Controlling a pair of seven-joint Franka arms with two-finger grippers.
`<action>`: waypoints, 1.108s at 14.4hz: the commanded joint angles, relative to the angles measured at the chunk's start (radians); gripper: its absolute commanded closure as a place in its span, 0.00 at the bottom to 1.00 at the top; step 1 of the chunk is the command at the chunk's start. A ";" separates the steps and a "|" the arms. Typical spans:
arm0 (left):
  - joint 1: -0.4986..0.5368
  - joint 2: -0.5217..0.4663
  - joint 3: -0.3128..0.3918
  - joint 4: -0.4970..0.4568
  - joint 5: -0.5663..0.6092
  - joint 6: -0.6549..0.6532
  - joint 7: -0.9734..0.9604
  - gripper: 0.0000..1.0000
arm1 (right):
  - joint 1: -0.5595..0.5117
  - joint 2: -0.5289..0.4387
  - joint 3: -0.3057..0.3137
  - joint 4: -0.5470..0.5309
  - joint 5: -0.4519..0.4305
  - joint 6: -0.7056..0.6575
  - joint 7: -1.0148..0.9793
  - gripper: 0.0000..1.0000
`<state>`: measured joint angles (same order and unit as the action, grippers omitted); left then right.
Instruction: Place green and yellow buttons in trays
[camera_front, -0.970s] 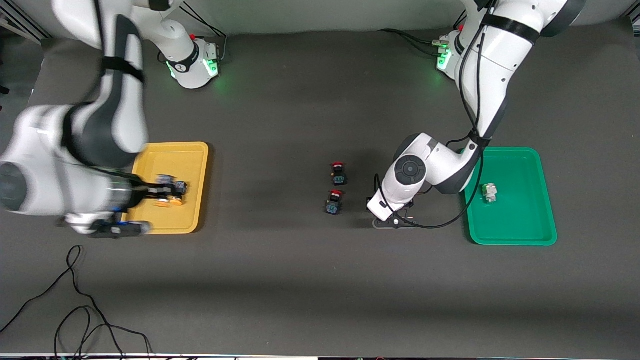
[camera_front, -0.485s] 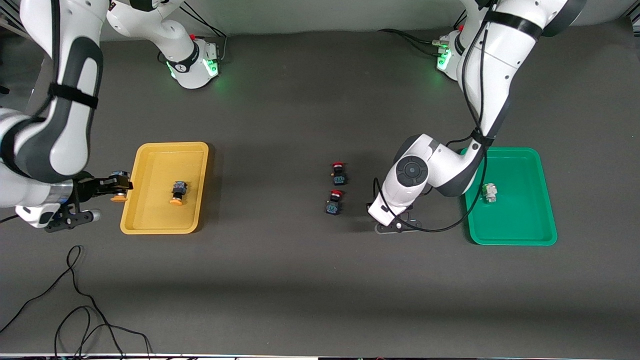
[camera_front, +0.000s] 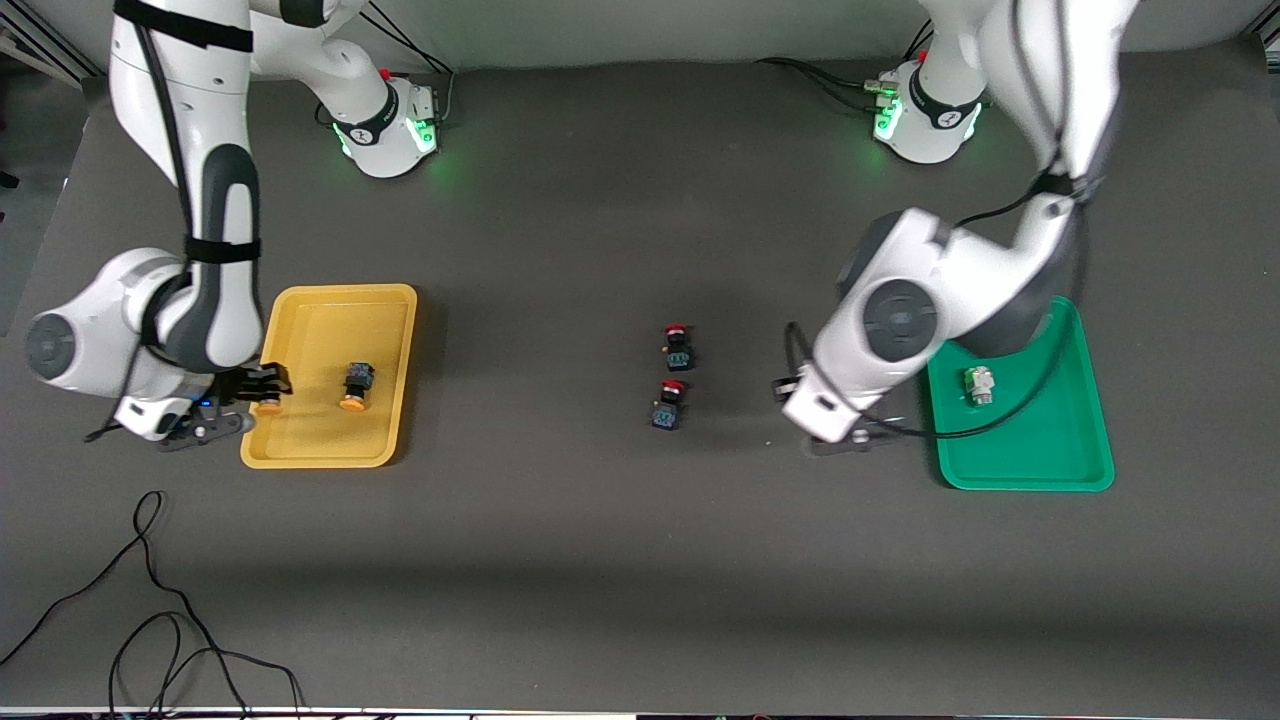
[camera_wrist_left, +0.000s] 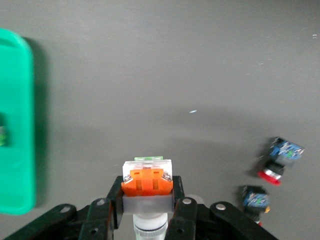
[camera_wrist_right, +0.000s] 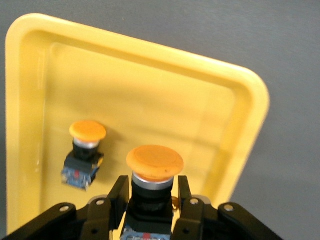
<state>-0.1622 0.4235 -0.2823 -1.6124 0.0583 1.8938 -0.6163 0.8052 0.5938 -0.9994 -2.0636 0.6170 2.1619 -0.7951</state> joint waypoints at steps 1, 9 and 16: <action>0.159 -0.165 0.000 -0.186 -0.038 -0.021 0.183 0.89 | 0.017 0.030 0.063 -0.061 0.085 0.143 -0.026 1.00; 0.587 -0.247 0.006 -0.493 0.072 0.285 0.728 0.88 | 0.014 0.052 0.090 -0.052 0.118 0.162 -0.027 1.00; 0.652 -0.066 0.011 -0.595 0.146 0.623 0.736 0.81 | 0.011 0.052 0.090 -0.052 0.116 0.161 -0.030 0.01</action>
<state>0.4811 0.3527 -0.2627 -2.2078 0.1870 2.5014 0.1168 0.8149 0.6537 -0.9027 -2.1153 0.7060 2.3177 -0.7951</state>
